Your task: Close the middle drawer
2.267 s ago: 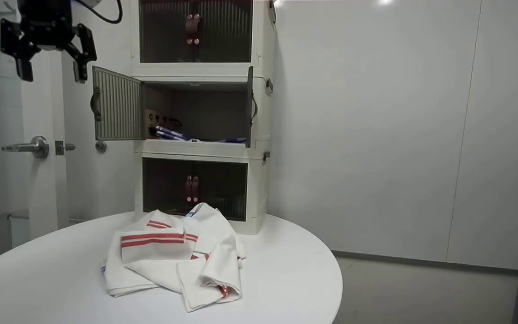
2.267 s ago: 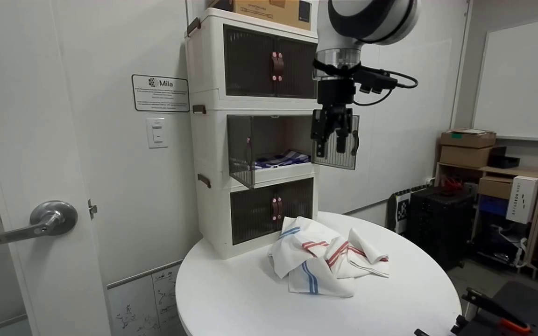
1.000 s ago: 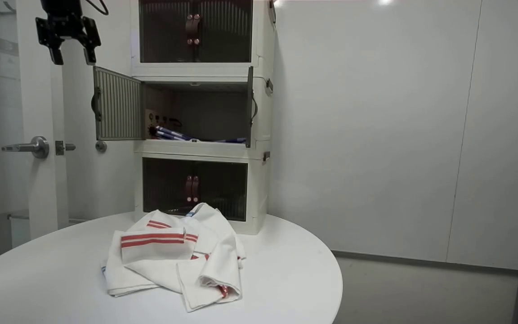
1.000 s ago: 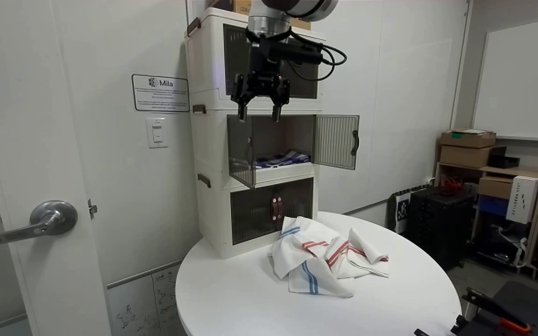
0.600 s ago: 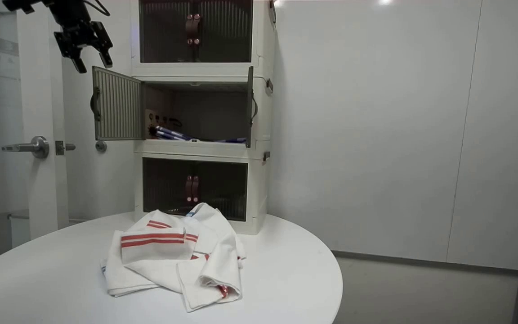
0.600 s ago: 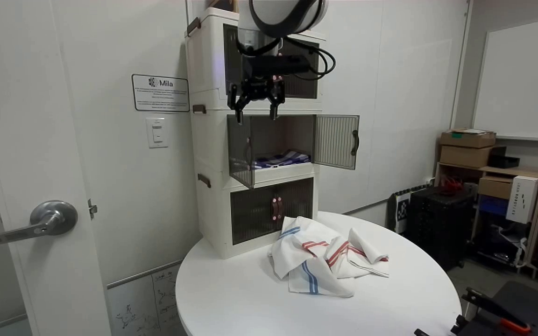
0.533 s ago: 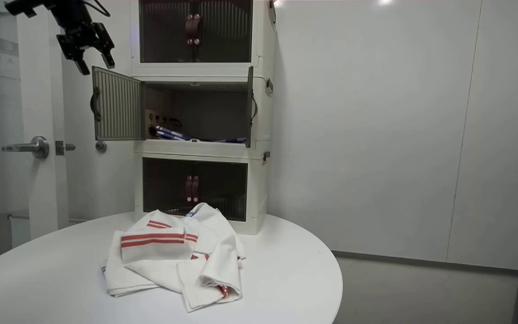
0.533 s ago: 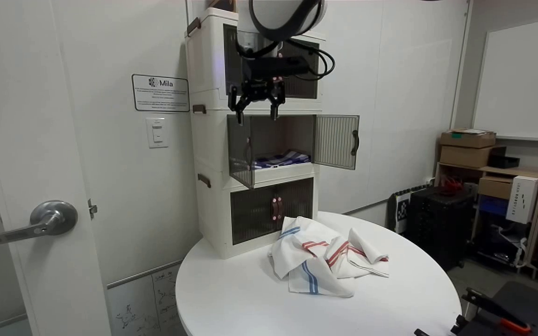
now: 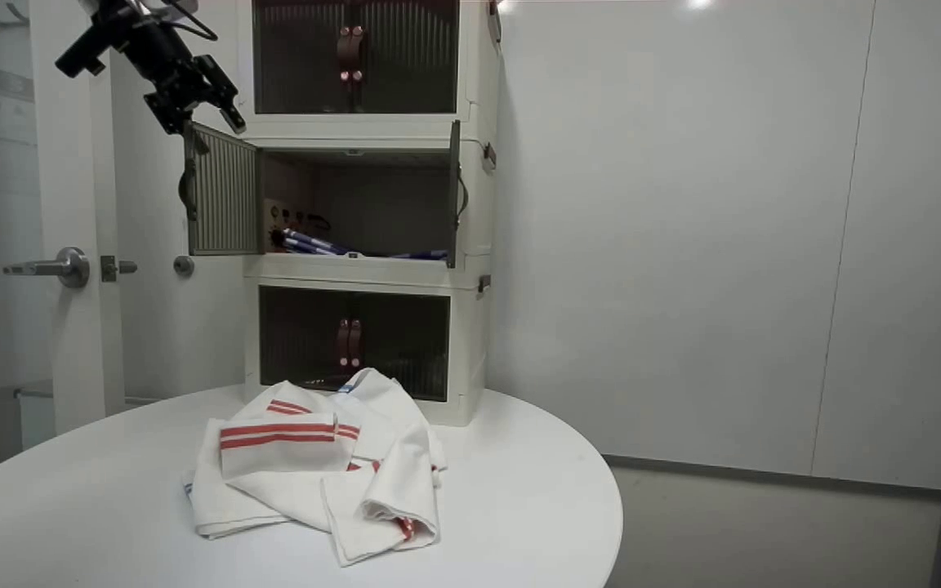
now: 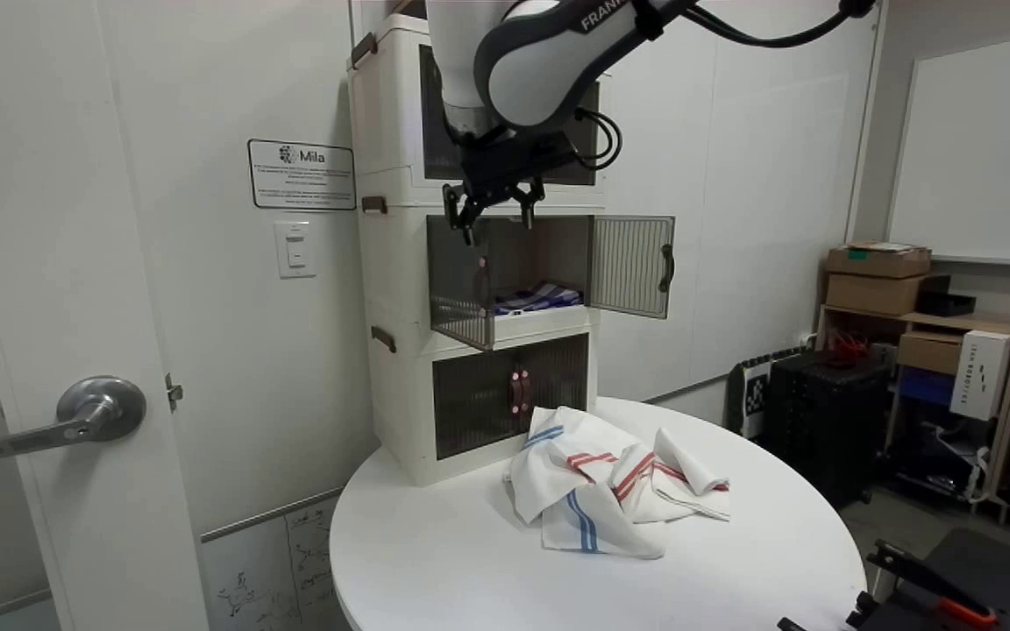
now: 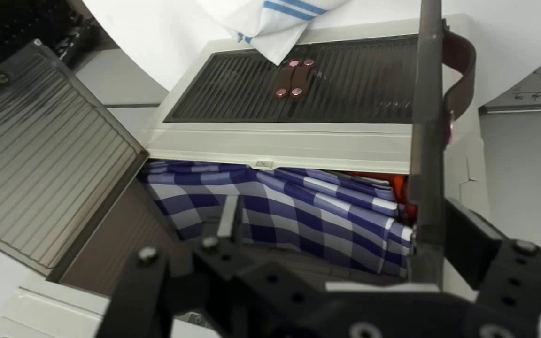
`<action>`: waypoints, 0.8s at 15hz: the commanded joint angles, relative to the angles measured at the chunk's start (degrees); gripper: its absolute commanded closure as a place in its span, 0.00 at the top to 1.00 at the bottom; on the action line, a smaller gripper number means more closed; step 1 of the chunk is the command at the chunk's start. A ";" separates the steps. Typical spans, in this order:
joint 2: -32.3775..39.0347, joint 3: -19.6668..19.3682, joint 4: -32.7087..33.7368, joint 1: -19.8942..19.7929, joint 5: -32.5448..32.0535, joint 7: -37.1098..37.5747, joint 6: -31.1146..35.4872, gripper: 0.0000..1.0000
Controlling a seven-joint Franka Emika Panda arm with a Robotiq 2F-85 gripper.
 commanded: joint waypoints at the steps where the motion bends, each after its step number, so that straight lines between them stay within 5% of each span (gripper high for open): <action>1: 1.57 -2.04 1.93 0.54 -5.44 2.73 -2.55 1.00; 7: 1.75 -5.18 2.56 -0.87 -19.91 8.58 -3.01 1.00; 12: 3.13 -6.43 3.87 -1.98 -41.11 16.67 -2.58 1.00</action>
